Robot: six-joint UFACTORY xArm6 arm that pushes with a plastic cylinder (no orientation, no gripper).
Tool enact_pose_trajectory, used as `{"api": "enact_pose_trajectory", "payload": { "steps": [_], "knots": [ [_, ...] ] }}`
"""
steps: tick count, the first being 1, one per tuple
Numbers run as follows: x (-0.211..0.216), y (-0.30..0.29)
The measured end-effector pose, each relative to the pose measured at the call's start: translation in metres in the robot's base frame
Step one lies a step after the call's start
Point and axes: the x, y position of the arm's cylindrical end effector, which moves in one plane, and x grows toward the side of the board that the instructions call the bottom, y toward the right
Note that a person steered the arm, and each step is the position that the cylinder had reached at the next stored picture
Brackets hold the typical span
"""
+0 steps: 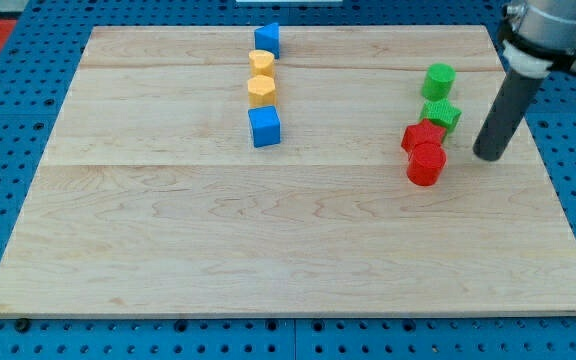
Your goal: Slightly move the green circle to left
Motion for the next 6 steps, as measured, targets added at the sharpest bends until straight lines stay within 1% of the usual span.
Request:
{"api": "enact_pose_trajectory", "payload": {
  "steps": [2, 3, 4, 6],
  "knots": [
    [-0.103, -0.001],
    [-0.116, -0.027],
    [-0.119, -0.043],
    [-0.074, -0.011]
  ]
}}
